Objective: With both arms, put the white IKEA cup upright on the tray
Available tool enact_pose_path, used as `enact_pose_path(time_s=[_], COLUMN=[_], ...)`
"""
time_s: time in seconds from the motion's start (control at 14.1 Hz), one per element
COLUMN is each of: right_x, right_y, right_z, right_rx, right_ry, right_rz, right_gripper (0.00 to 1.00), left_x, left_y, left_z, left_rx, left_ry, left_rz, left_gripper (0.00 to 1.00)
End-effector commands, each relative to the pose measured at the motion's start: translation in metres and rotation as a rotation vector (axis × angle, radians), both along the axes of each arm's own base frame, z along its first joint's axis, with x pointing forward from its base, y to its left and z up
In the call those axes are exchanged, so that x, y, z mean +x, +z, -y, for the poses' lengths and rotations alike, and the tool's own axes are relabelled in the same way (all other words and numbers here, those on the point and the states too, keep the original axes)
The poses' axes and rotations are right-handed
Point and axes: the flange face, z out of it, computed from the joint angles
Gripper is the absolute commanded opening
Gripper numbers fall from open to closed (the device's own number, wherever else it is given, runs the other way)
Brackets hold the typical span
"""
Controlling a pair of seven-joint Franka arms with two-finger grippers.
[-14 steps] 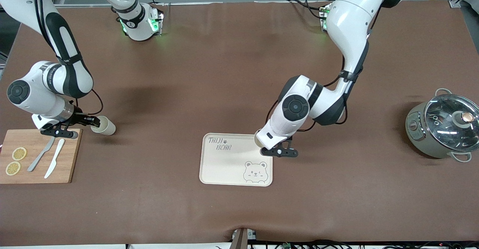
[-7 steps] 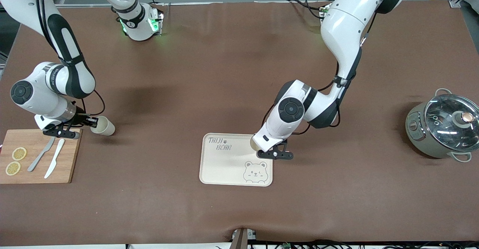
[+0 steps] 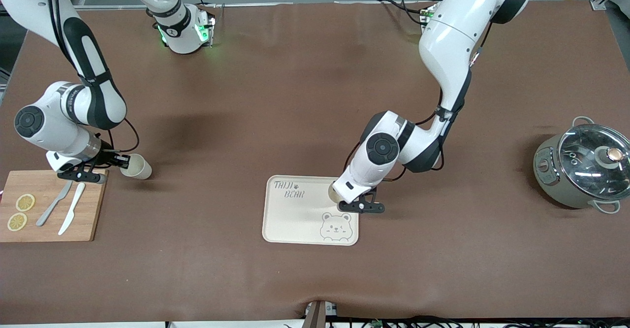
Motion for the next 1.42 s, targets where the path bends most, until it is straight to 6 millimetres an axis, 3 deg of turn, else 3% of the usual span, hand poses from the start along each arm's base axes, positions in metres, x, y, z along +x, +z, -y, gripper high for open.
enact_pose_path(time_s=[0.0,0.43,0.85,1.14,1.28,1.35], right_x=[0.006,0.028,0.038,0.056,0.060,0.062], right_y=[0.014,0.045,0.066,0.098,0.103,0.105], right_z=[-0.005,-0.015,-0.015,-0.045,-0.060,-0.067], right_rx=[0.016,0.051,0.066,0.096,0.092,0.090], right_ry=[0.001,0.005,0.002,-0.050,-0.089,-0.104], right_rz=[-0.007,-0.036,-0.044,-0.080,-0.084,-0.082], right_gripper=[0.00,0.00,0.00,0.00,0.00,0.00], left_x=[0.003,0.005,0.005,0.006,0.006,0.006], left_y=[0.003,-0.006,-0.020,-0.020,-0.020,-0.020], left_z=[0.005,0.005,0.007,0.006,0.006,0.007], left_rx=[-0.002,-0.013,-0.026,-0.026,-0.016,-0.008], left_ry=[-0.004,-0.004,-0.002,-0.021,-0.039,-0.045], left_rz=[0.015,0.034,0.052,0.058,0.066,0.071], left_gripper=[0.00,0.00,0.00,0.01,0.86,0.89])
